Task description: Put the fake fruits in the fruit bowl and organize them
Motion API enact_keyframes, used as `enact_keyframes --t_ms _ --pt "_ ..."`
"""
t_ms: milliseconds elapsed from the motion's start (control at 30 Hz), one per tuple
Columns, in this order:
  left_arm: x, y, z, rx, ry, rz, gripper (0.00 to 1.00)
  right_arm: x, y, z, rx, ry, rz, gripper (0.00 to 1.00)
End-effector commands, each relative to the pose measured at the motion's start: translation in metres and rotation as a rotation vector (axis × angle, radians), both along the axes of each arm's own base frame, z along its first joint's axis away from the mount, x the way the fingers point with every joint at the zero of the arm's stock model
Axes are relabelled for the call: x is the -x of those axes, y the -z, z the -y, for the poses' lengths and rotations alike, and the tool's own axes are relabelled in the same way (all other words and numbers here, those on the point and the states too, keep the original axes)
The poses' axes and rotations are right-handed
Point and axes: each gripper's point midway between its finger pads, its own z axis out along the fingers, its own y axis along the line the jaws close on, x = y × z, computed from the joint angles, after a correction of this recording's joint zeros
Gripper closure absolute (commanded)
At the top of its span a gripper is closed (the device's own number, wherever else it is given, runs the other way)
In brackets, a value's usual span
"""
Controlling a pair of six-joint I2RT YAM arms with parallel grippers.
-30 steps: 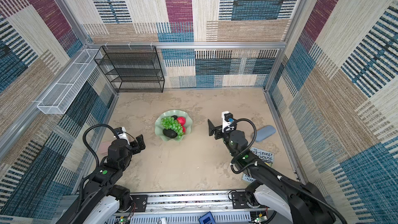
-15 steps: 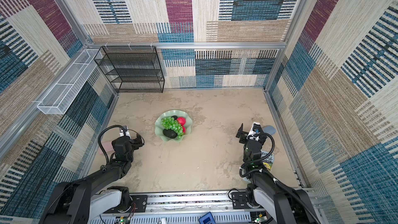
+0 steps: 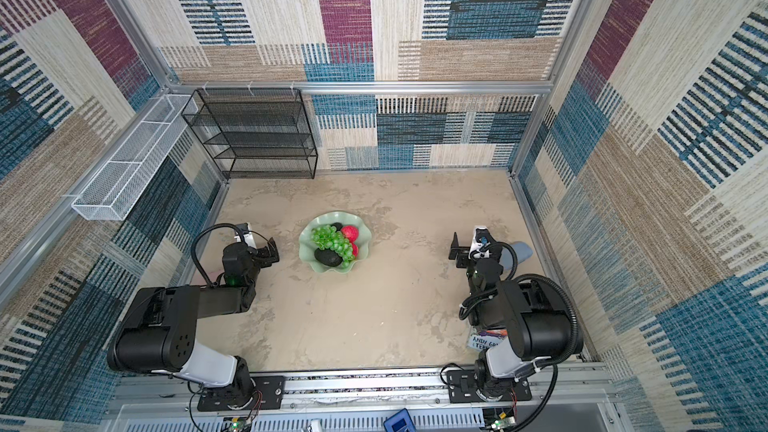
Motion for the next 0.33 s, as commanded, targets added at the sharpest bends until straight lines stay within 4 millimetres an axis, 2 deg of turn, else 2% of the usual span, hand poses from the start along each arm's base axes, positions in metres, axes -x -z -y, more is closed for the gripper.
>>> enact_keyframes --t_ms 0,133,300 --pt "-0.0046 -0.0066 0.0037 -0.004 0.025 0.02 0.01 -0.0024 -0.0146 -0.0107 -0.002 -0.062 0.061 0.0" --pt "-0.0076 -0.0058 0.0047 -0.004 0.035 0.016 0.01 -0.0038 -0.0119 -0.0104 -0.006 -0.061 0.042 0.0" --pt "-0.0019 -0.008 0.0028 -0.003 0.024 0.04 0.01 -0.0054 -0.0117 -0.0104 -0.011 -0.069 0.039 0.0"
